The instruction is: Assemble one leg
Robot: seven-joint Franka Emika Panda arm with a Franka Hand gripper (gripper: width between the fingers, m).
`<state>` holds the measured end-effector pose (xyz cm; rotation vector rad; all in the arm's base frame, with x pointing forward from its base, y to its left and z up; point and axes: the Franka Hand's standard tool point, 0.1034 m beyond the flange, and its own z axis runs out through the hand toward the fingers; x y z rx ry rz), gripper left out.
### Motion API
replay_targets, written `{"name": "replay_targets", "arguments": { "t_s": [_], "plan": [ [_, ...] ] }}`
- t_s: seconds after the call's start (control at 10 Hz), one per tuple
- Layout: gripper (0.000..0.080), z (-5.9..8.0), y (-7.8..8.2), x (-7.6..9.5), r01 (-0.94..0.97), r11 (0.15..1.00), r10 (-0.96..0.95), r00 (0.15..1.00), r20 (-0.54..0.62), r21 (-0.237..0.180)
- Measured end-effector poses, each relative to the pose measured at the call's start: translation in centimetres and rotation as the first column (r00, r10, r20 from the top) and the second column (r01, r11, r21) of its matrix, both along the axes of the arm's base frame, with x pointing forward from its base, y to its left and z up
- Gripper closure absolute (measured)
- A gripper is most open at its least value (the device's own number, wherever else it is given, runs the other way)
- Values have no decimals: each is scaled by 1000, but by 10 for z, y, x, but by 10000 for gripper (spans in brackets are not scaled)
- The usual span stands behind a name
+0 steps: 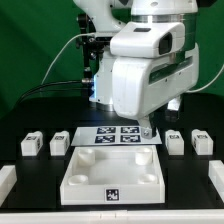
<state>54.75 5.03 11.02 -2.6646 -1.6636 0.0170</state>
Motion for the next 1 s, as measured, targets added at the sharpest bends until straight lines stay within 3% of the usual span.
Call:
{"name": "replay_targets", "arguments": {
  "t_s": [0.2, 0.4, 0.5, 0.7, 1.0],
  "plan": [
    [150, -9, -7, -45, -243, 970, 243, 970, 4, 0],
    [150, -33, -31, -78, -468, 884, 468, 884, -4, 11],
    [150, -46, -42, -85, -535, 844, 536, 845, 2, 16],
    [150, -78, -57, -100, -514, 857, 514, 858, -4, 37],
    [150, -100, -60, -120, -465, 883, 468, 883, -31, 59]
  ]
}}
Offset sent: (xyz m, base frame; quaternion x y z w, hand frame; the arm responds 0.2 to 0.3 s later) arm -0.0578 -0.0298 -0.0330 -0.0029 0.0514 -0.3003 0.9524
